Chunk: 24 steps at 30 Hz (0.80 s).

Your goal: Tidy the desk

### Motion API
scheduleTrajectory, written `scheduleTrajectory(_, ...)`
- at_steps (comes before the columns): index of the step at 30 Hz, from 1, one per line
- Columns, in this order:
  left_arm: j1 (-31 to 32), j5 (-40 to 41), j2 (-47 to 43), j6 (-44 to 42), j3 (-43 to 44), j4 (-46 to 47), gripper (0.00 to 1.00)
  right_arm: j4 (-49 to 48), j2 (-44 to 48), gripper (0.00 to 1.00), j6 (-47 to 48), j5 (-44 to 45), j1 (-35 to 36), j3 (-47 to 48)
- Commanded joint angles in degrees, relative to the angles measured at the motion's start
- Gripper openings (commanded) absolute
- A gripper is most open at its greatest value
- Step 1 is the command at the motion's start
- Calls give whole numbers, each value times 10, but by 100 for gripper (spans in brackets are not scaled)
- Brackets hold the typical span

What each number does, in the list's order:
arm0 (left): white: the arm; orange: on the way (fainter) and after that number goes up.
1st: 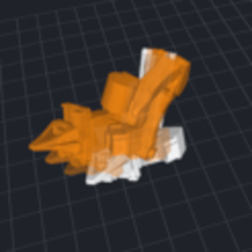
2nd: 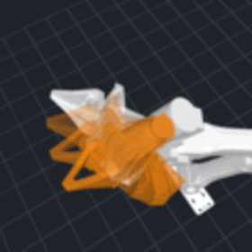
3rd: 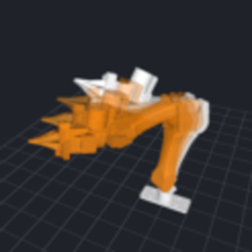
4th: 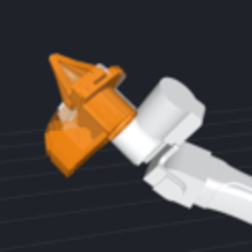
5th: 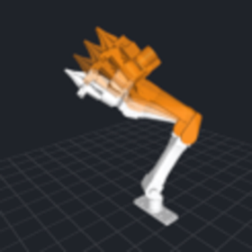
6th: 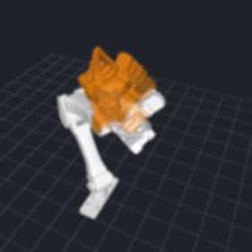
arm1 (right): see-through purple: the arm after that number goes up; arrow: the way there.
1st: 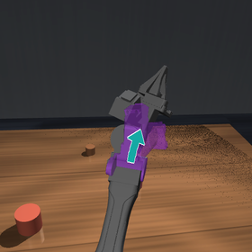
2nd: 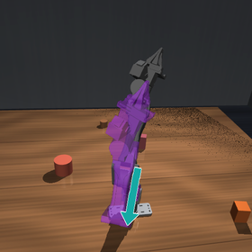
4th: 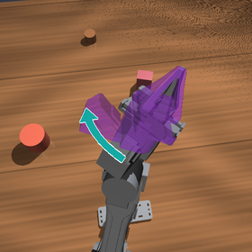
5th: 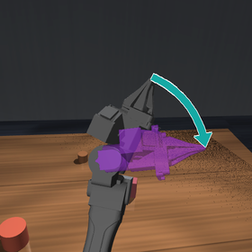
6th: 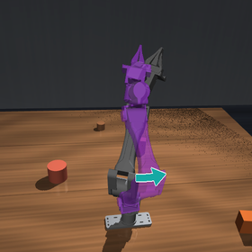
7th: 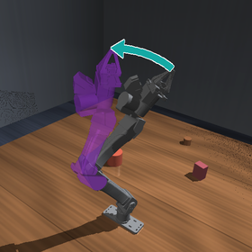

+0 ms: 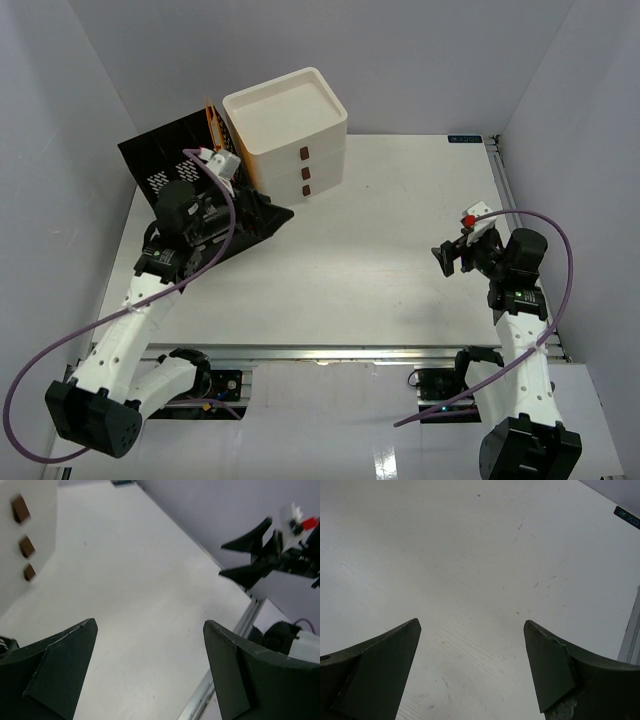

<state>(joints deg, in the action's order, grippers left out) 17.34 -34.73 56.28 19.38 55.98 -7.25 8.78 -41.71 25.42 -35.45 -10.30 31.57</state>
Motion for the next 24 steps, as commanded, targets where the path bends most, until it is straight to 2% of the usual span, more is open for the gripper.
scheduleTrajectory(1,-2,-105,-6,-13,-55,68,98,-22,7,90,-57,32,-17,0)
scheduleTrajectory(6,-1,-109,-16,-64,-112,93,98,-30,8,90,-91,42,-31,-4)
scheduleTrajectory(10,6,-89,-50,-70,-202,156,98,-57,12,90,-145,75,-38,-12)
scheduleTrajectory(13,7,-77,-65,-85,-239,160,98,-68,13,90,-176,96,-40,-13)
scheduleTrajectory(24,8,-45,-98,-90,-240,137,98,-81,13,90,-238,127,-42,-13)
